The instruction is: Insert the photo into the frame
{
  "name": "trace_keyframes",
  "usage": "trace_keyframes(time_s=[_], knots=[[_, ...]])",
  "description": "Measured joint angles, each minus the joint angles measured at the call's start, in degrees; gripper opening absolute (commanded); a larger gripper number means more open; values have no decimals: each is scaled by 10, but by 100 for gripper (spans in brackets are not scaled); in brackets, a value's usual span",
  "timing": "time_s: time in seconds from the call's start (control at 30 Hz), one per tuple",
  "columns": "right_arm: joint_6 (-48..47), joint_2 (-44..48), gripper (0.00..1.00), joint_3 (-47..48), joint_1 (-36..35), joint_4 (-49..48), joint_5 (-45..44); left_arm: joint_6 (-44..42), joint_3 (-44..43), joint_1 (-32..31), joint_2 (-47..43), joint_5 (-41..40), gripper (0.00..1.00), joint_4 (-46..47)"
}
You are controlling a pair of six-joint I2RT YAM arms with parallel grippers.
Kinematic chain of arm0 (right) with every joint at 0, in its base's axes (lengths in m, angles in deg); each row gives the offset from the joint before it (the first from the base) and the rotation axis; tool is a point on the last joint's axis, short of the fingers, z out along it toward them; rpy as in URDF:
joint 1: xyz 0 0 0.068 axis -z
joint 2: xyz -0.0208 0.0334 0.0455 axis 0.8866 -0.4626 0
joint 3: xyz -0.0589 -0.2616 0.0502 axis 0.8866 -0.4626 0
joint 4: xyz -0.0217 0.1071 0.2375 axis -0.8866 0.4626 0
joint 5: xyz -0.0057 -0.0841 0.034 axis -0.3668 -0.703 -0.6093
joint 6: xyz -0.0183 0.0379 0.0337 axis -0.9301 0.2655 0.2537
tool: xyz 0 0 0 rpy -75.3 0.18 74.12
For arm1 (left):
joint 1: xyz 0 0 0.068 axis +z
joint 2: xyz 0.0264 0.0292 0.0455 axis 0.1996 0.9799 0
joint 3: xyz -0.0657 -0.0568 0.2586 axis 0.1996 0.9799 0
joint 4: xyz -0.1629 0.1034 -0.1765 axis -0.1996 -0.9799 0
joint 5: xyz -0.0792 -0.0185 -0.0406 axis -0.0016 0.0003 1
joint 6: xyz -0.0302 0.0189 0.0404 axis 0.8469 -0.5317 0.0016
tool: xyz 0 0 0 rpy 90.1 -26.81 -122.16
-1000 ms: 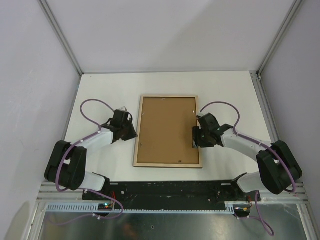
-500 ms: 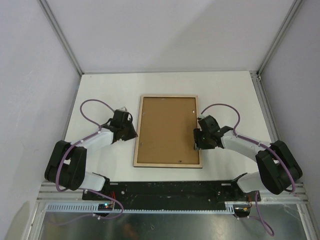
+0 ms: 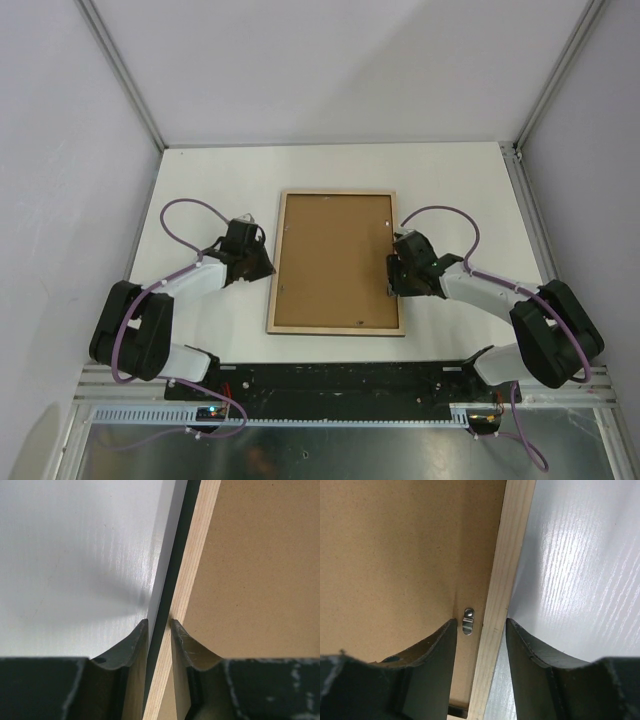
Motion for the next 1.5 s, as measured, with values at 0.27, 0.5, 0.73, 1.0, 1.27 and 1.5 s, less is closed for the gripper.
trace_keyframes(time_s=[0.27,0.5,0.73,1.0,1.27,1.5], knots=[[6,0,30,0,-10,-1,-24,0,0,0,1,-1,28,2],[5,2,13,0,-11,-2,-37,0,0,0,2,-1,28,4],[5,2,1,0,-12,-2,-39,0,0,0,2,0,29,5],[5,2,0,0,-8,-4,-35,-1,0,0,3,7,33,4],[4,2,0,-1,0,-9,-29,-9,0,0,2,33,46,-2],[0,3,0,-3,11,-11,-16,-16,0,-20,-16,39,53,-8]])
